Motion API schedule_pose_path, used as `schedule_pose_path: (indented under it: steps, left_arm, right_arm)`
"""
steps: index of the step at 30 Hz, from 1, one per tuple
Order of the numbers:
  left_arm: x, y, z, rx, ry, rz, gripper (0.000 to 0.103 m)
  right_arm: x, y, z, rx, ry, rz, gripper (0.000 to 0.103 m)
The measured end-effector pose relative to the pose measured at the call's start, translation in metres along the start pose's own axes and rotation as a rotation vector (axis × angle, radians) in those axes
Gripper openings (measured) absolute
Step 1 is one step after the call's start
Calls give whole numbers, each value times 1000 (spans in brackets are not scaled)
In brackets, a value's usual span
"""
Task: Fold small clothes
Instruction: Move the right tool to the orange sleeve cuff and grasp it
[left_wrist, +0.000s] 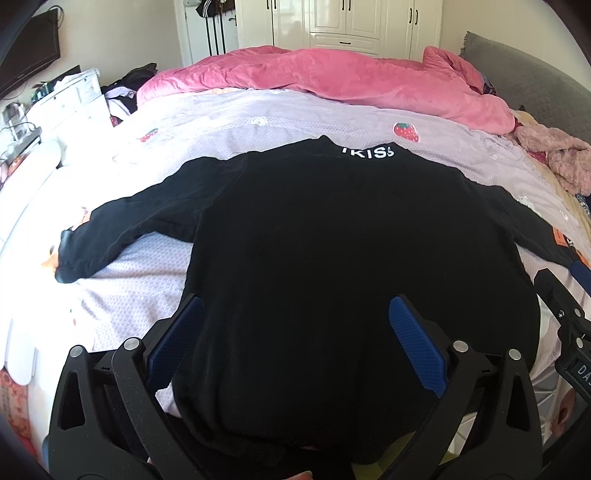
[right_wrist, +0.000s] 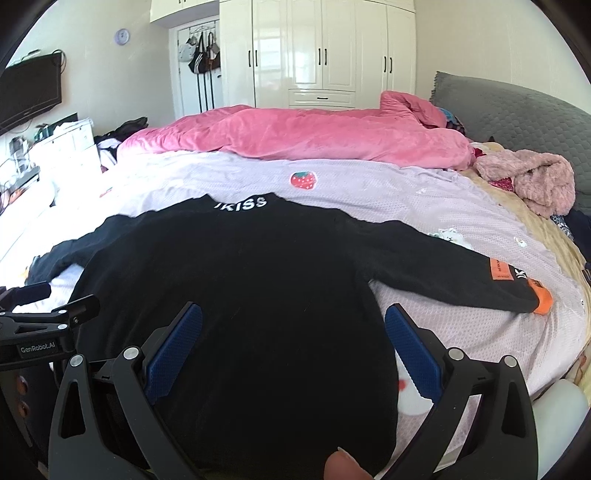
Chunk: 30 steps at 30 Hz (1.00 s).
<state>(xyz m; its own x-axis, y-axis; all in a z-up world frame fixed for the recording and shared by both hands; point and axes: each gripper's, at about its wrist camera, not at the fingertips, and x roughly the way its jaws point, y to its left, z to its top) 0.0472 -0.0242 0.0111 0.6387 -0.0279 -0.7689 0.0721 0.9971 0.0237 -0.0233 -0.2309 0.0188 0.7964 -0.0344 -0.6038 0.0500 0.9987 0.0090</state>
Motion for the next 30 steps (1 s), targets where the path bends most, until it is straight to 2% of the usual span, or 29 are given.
schedule_pose_path:
  steps: [12,30]
  left_arm:
    - [19,-11,30,-19,19,-32,94]
    - [55,-40,56,12,50,-37,94]
  right_arm:
    - [19,-38,16,75,-7,-54,99]
    - [45,-139,22,241,8,-233,99]
